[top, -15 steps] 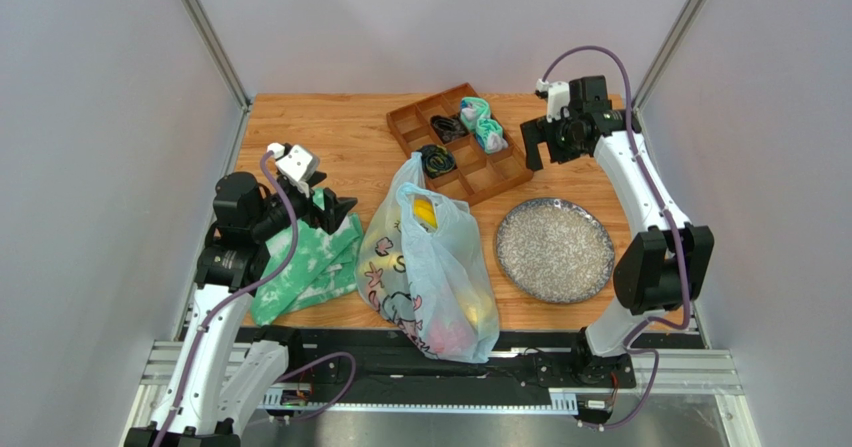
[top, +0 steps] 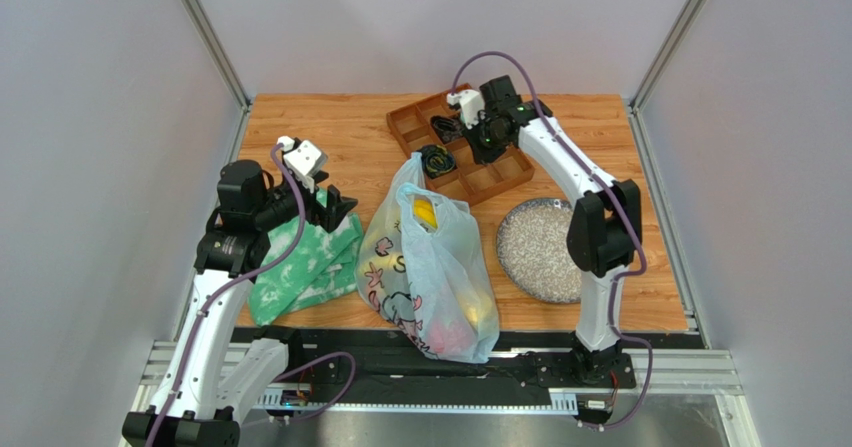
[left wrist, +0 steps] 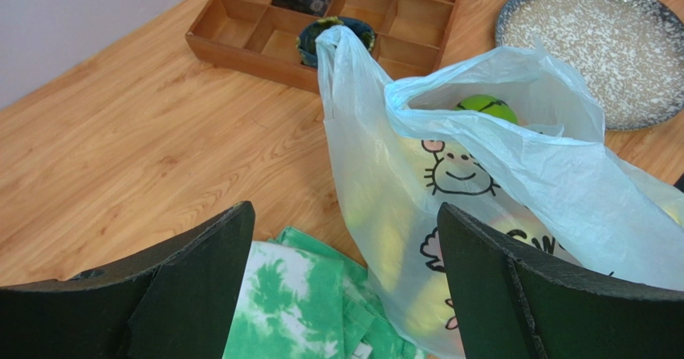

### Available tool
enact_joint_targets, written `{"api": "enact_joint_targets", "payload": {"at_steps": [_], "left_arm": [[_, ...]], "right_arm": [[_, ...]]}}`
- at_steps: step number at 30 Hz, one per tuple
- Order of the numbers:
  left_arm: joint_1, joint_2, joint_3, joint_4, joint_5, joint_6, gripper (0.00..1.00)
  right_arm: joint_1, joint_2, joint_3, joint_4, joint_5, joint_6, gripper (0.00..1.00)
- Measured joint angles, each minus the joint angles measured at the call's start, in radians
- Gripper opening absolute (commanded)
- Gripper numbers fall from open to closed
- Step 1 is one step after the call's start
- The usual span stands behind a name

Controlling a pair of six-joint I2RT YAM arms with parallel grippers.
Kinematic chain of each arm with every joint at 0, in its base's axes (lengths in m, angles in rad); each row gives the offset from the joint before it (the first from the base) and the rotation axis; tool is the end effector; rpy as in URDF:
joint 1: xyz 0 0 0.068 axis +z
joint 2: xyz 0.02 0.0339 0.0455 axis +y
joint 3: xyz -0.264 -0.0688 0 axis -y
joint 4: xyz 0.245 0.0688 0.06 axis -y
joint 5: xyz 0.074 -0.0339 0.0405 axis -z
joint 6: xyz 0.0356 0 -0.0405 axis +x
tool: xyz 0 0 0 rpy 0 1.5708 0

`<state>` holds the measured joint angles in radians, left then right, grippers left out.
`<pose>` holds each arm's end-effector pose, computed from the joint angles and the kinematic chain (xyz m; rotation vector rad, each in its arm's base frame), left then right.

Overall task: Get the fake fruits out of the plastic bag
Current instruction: Adjust the distractor at the center of the board.

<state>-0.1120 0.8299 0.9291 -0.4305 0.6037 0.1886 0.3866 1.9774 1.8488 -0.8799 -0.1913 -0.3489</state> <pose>0.1740 -0.0399 0.3587 0.6758 1.7479 -0.5192 0.3986 0.1696 0.2919 -0.9910 2.3739 0.2607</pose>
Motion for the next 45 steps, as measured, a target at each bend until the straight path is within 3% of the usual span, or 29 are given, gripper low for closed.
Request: {"api": "enact_joint_targets", "payload": {"at_steps": [12, 18, 31, 37, 45], "left_arm": [[0.0, 0.062, 0.038, -0.051, -0.003, 0.007, 0.92], [0.0, 0.068, 0.041, -0.053, -0.003, 0.003, 0.92], [0.0, 0.079, 0.046, -0.028, -0.003, -0.008, 0.92], [0.0, 0.083, 0.046, -0.027, -0.003, -0.008, 0.92], [0.0, 0.083, 0.046, -0.026, -0.003, -0.009, 0.92]], "right_arm": [[0.205, 0.22, 0.174, 0.018, 0.034, 0.068, 0.0], [0.263, 0.264, 0.235, 0.023, 0.121, 0.071, 0.0], [0.254, 0.236, 0.149, -0.011, 0.112, 0.068, 0.0], [0.237, 0.079, 0.053, -0.047, 0.112, 0.027, 0.0], [0.039, 0.035, -0.066, -0.086, 0.131, -0.016, 0.0]]}}
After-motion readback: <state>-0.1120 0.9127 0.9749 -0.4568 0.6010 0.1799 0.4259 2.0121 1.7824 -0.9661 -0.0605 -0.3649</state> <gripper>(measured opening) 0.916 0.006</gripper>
